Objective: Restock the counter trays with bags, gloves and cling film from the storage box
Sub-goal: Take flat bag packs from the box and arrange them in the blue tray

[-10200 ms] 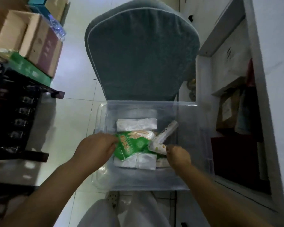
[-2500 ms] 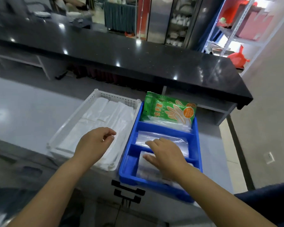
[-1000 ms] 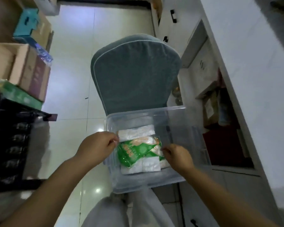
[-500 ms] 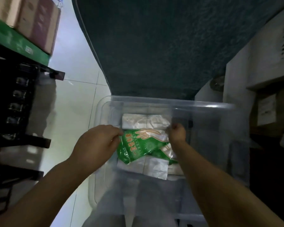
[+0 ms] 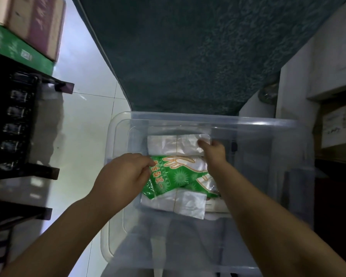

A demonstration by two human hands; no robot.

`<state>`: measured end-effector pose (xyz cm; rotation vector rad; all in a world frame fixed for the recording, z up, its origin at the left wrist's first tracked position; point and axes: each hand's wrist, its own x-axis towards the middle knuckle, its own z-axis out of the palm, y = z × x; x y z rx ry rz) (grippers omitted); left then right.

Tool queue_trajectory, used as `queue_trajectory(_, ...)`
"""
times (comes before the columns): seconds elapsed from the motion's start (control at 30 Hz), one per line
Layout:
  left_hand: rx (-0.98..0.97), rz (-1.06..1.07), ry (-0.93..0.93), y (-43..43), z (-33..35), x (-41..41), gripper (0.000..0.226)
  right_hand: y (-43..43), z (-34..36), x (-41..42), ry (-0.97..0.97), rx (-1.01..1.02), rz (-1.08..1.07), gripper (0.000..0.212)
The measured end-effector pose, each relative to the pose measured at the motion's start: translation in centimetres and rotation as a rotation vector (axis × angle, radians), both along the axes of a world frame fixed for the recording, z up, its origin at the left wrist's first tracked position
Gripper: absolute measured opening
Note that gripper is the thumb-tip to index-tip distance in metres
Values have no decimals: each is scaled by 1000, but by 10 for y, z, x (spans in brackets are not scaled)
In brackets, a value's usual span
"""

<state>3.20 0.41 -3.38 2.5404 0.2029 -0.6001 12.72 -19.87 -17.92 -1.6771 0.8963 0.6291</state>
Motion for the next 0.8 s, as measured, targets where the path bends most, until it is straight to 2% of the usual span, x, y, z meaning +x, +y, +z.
queue_trajectory(0.13, 2, -72, 9, -7, 0, -1, 23, -4, 37, -12, -175, 27, -20, 6)
queue_trajectory(0.2, -2, -99, 17, -11, 1, -2, 27, -9, 56, -21, -218, 41, -61, 15)
queue_trajectory(0.27, 7, -132, -15, -16, 5, 0, 36, -13, 76, -30, -206, 109, -128, 12)
queue_trajectory(0.4, 129, -309, -111, -29, 18, 5, 70, -13, 118, -48, -160, 359, -274, 17)
queue_trajectory(0.47, 207, -387, -168, -34, 29, 7, 77, -13, 136, -57, -139, 485, -284, 21)
queue_trajectory(0.63, 336, -515, -349, -32, 53, 9, 68, -13, 165, -70, 2, 617, -279, 13)
queue_trajectory(0.73, 423, -548, -272, -27, 64, 7, 51, -13, 170, -77, 53, 650, -286, 5)
queue_trajectory(0.8, 355, -526, -198, -23, 65, 4, 36, -17, 169, -84, 45, 750, -302, 18)
